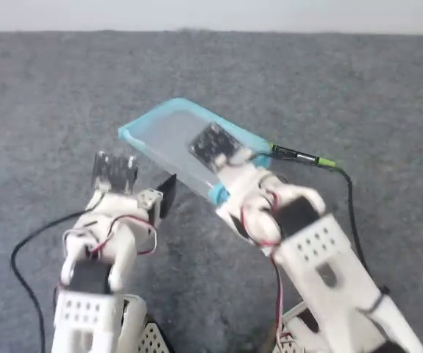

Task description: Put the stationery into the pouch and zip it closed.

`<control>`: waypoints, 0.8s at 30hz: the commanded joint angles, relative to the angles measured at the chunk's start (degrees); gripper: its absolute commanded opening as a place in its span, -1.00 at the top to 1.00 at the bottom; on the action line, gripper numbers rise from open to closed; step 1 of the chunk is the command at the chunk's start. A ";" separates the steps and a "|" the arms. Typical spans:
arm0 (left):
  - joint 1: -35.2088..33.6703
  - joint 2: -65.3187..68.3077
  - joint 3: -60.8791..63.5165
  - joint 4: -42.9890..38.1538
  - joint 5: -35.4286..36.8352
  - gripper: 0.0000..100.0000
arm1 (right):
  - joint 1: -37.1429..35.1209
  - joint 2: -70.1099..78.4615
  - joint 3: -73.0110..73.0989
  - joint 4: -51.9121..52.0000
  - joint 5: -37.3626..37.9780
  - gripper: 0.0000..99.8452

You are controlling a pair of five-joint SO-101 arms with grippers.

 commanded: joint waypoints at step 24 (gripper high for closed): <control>8.79 -7.38 2.33 1.05 -6.51 0.45 | -6.11 -1.80 -12.57 5.49 -1.76 0.99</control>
